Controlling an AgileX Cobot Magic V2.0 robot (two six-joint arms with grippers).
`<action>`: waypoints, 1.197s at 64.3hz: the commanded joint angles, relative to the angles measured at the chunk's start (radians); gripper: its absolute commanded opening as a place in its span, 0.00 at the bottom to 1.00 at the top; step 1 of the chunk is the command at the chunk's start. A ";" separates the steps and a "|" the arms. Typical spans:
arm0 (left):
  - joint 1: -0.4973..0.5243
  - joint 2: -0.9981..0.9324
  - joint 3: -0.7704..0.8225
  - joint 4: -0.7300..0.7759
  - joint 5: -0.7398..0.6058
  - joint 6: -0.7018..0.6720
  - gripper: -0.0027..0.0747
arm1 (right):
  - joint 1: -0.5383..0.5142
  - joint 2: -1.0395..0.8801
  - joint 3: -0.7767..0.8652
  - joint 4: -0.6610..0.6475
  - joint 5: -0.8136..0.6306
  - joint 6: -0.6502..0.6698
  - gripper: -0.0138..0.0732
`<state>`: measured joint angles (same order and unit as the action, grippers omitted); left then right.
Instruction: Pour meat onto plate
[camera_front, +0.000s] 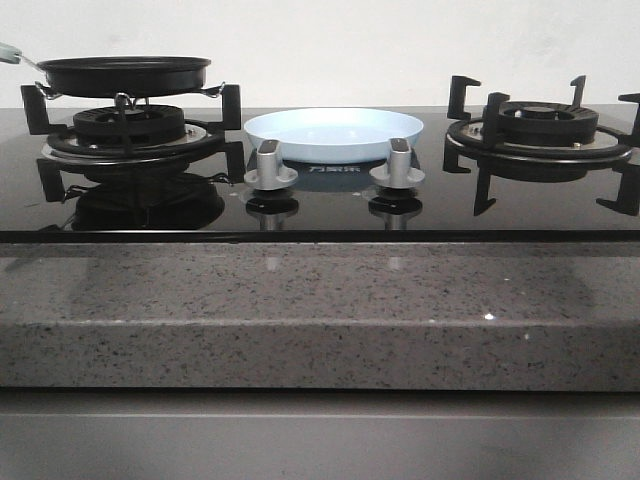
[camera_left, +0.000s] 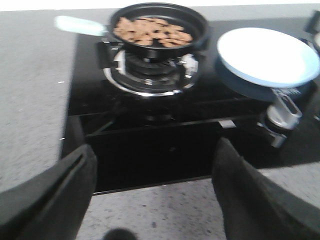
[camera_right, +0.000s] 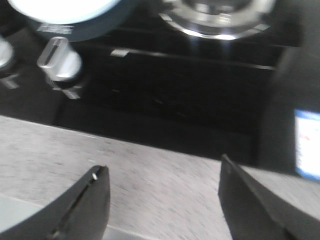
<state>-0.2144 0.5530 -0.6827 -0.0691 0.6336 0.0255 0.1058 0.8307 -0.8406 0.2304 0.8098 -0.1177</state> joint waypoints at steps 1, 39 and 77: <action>-0.028 0.011 -0.036 0.006 -0.069 0.005 0.67 | 0.029 0.069 -0.090 0.049 -0.039 -0.036 0.72; -0.033 0.011 -0.036 0.006 -0.073 0.005 0.67 | 0.093 0.616 -0.598 0.102 0.037 -0.059 0.72; -0.033 0.011 -0.036 0.006 -0.073 0.005 0.67 | 0.093 1.127 -1.183 0.102 0.258 -0.066 0.51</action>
<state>-0.2373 0.5530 -0.6827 -0.0632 0.6336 0.0300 0.1971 1.9622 -1.9282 0.3120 1.0779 -0.1675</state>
